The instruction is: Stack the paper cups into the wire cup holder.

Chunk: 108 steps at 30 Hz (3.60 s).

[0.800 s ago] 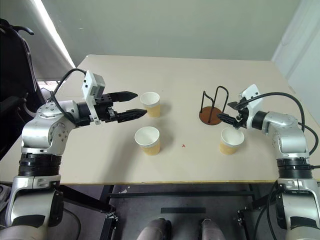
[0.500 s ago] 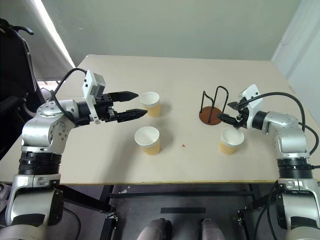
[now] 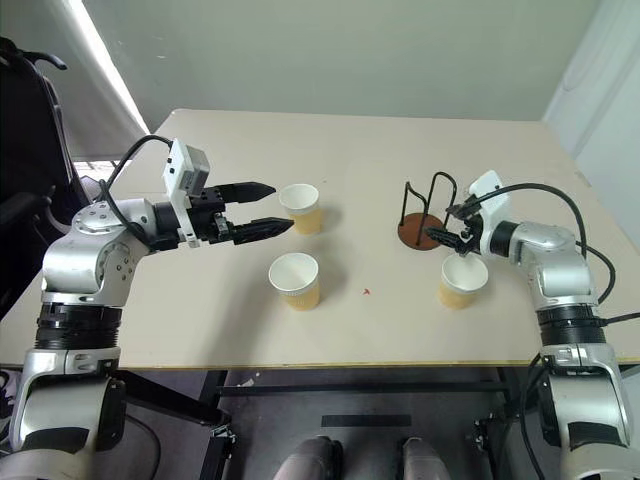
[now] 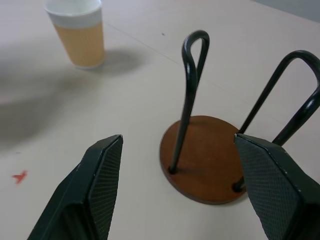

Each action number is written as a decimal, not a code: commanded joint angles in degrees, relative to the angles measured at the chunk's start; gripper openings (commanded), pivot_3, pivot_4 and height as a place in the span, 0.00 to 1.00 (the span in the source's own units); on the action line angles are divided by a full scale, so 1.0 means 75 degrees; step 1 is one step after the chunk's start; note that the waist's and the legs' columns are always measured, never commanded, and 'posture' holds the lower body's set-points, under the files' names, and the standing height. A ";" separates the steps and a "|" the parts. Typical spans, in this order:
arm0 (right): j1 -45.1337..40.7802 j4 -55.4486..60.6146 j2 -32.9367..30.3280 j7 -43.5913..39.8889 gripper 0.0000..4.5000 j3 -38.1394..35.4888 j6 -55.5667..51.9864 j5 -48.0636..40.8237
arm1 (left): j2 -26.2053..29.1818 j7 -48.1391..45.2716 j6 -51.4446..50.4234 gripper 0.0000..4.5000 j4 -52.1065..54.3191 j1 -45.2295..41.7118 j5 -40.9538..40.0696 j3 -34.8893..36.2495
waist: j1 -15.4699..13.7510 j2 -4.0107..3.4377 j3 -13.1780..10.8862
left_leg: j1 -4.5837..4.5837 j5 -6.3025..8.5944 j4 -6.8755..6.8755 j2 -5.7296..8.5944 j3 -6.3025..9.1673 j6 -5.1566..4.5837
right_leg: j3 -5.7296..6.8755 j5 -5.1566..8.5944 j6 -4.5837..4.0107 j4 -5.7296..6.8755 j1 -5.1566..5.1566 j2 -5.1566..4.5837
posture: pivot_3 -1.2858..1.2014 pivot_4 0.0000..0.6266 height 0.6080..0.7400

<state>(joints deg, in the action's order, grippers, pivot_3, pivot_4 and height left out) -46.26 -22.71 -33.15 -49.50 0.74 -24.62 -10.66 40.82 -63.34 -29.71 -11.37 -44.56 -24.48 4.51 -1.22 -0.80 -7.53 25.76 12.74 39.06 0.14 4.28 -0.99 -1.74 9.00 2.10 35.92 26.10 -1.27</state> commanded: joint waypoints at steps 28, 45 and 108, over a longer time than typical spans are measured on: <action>-0.1515 -0.1753 0.0833 0.0861 0.34 0.0248 0.1209 0.1021 | 0.0159 0.0180 0.0102 0.99 0.0186 -0.0065 -0.0028 0.0134 | 0.0003 0.0000 0.0000 | 0.0012 0.0000 -0.0005 0.0000 0.0002 0.0006 | 0.0004 0.0005 -0.0012 0.0004 0.0014 -0.0001 | 0.52 0.24 1.00; -0.1261 0.0270 0.0437 -0.0696 0.01 0.0227 -0.0193 0.0155 | 0.1113 -0.1297 -0.0126 0.99 0.0112 -0.0043 0.0019 -0.0355 | 0.0011 0.0000 0.0000 | 0.0027 -0.0004 -0.0016 -0.0001 0.0007 0.0018 | 0.0008 0.0015 -0.0030 0.0005 0.0033 0.0001 | 0.52 0.24 1.00; 0.0204 0.4184 -0.0701 -0.1906 0.99 0.1413 -0.1966 -0.0850 | 0.1342 -0.2504 -0.0376 0.99 0.0389 -0.0340 0.0101 -0.0696 | 0.0083 0.0005 0.0003 | 0.0017 -0.0009 -0.0009 -0.0004 0.0010 0.0012 | 0.0010 0.0049 -0.0085 0.0012 0.0021 0.0003 | 0.52 0.24 1.00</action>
<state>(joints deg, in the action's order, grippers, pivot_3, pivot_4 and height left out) -43.61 6.08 -37.66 -64.05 13.12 -38.96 -15.96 50.64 -82.04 -33.25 -9.23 -46.19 -23.41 -1.05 -0.59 -0.76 -7.51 25.88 12.68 38.99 0.10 4.36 -0.90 -1.66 9.37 1.46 36.01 26.25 -1.25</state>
